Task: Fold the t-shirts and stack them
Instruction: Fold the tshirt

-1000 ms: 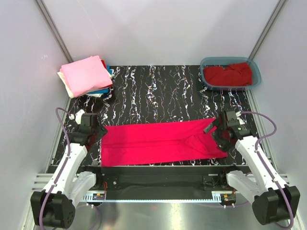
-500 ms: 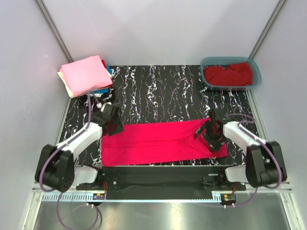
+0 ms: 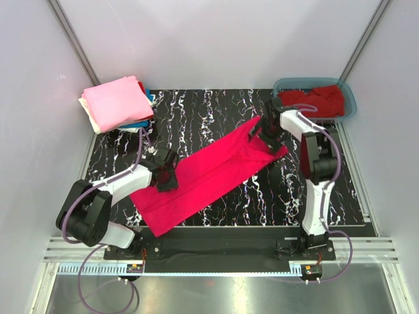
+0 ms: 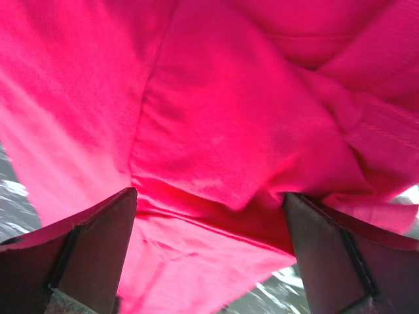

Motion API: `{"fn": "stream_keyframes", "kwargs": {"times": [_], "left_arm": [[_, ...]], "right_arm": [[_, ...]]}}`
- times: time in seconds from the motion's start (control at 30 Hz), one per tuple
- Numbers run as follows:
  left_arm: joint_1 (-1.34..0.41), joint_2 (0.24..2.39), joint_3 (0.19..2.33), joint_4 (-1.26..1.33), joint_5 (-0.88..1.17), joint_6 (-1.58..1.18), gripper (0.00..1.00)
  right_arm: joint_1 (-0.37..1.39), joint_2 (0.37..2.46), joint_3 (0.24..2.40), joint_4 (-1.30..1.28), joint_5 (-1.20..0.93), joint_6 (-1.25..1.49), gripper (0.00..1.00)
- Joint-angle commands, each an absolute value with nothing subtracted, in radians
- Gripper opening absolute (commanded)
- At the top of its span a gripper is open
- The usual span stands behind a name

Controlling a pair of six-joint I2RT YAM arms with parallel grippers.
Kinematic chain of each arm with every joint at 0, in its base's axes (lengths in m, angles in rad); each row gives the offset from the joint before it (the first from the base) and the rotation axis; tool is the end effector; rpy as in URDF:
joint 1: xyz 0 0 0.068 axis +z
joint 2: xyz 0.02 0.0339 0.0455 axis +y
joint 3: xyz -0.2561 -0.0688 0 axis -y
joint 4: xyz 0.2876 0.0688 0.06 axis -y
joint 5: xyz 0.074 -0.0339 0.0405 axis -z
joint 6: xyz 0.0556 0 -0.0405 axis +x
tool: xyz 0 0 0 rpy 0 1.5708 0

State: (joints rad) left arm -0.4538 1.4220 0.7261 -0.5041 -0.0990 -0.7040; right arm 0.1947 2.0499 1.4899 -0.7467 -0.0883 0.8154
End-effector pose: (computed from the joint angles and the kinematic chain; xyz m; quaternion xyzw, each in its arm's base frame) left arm 0.2613 -0.1214 0.1079 -0.1315 0.9728 -0.0600 0.1807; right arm 0.4380 0.0914 0.1139 0.2969 0.9448 0.1019 0.0939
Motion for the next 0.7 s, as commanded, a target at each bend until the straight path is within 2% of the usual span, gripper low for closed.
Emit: {"fn": "stream_keyframes", "kwargs": {"times": [0.0,0.23,0.33,0.5,0.67], "left_arm": [[-0.494,1.385,0.684,-0.512,-0.074,-0.750,0.39],[-0.574,1.330,0.630,-0.508,-0.026,-0.850,0.40],[-0.638,1.305,0.630,-0.494,-0.009,-0.900,0.41],[-0.758,1.357,0.655,-0.394,0.051,-0.980,0.41],[-0.865,1.477,0.727,-0.314,0.086,-1.026,0.40]], "right_arm": [[0.222,2.241,1.736,-0.773,-0.058,0.733,1.00],[0.273,2.580,2.291,-0.833,-0.270,0.695,1.00],[0.282,2.695,2.466,-0.809,-0.346,0.713,1.00],[0.284,2.818,2.580,-0.660,-0.431,0.791,1.00],[0.281,2.885,2.677,-0.568,-0.410,0.827,1.00]]}}
